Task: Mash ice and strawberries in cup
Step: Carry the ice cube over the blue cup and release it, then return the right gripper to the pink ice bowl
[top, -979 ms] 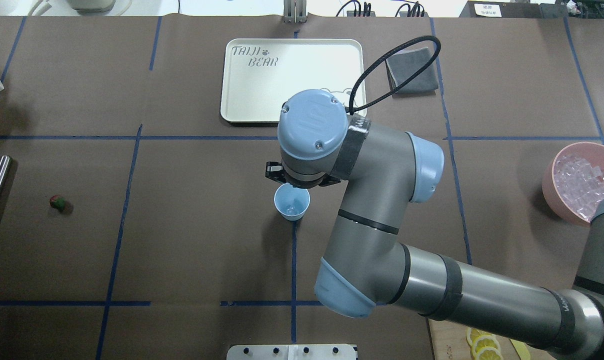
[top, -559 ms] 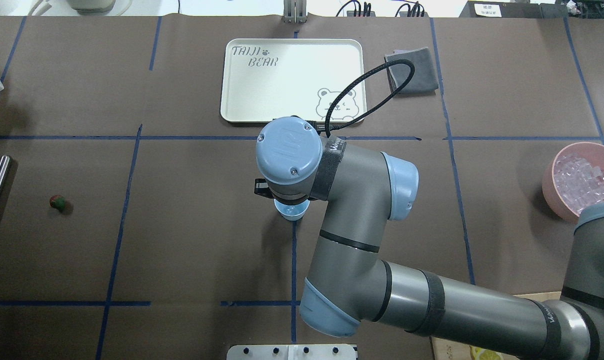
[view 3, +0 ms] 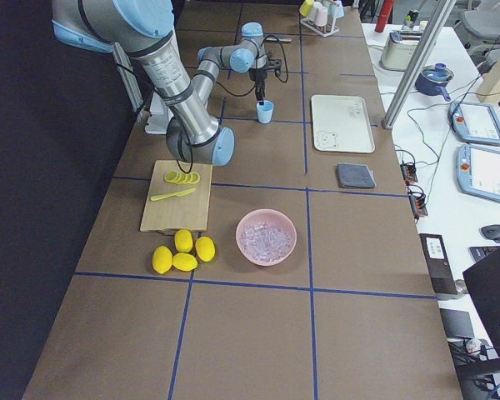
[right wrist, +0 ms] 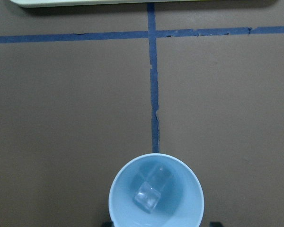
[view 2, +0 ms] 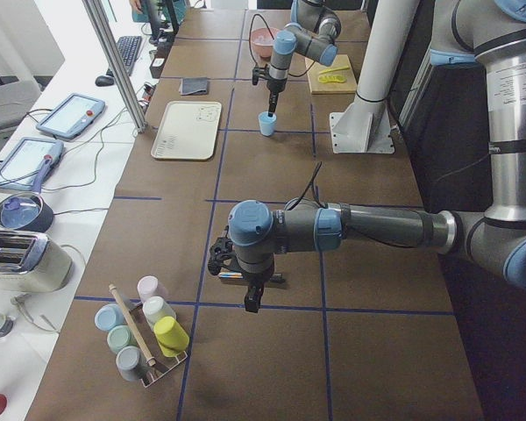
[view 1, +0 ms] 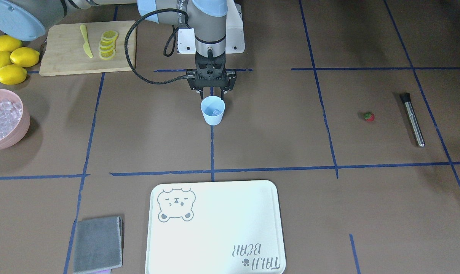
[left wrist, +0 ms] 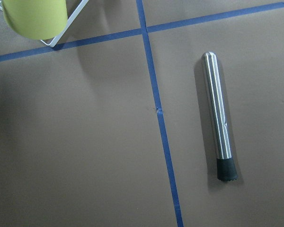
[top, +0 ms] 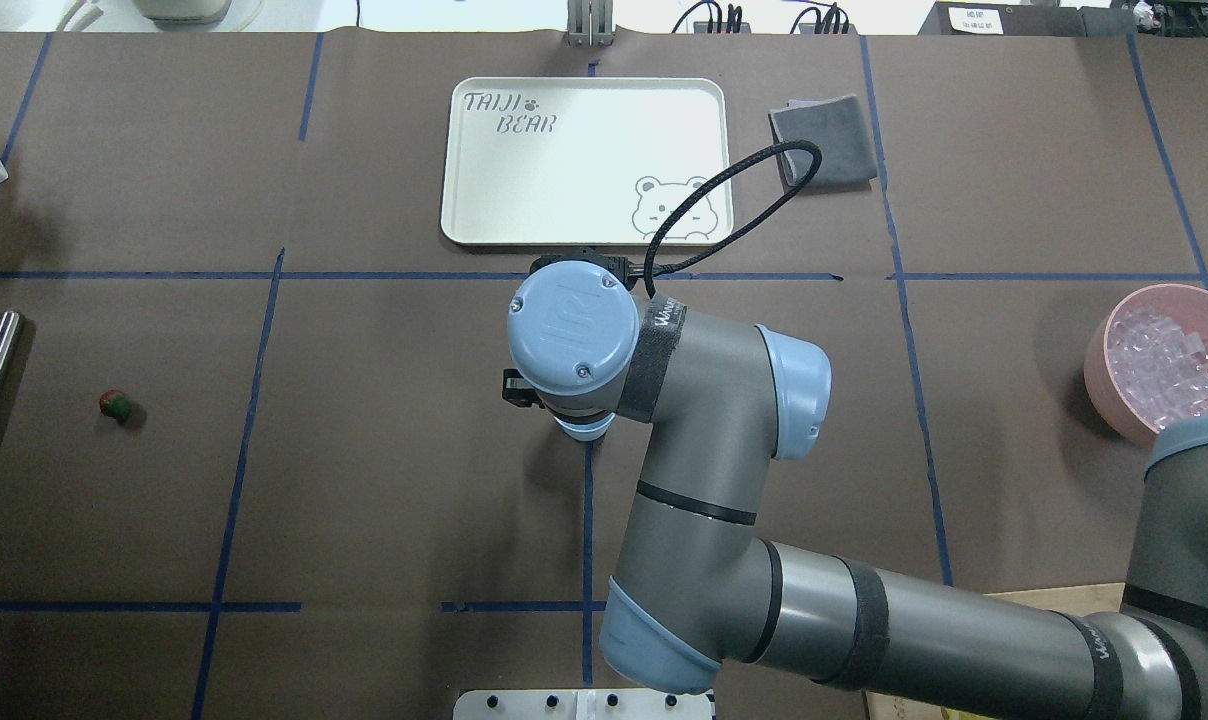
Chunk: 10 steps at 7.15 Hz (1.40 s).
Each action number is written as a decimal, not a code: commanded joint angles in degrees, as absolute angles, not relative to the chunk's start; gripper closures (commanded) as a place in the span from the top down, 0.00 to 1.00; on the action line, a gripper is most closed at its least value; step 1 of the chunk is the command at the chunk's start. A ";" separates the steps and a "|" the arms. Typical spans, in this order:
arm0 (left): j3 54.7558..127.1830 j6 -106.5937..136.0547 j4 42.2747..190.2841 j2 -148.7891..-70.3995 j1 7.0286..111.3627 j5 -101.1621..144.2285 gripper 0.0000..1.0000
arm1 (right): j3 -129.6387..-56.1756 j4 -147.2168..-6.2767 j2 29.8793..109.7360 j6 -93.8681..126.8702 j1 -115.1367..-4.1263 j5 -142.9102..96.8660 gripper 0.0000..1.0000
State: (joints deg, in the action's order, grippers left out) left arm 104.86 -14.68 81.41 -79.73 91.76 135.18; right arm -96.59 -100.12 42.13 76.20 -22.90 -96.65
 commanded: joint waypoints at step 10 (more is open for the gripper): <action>105.03 -14.77 81.39 -79.72 91.76 135.18 1.00 | -108.81 -72.60 93.48 21.52 -63.06 -127.85 0.99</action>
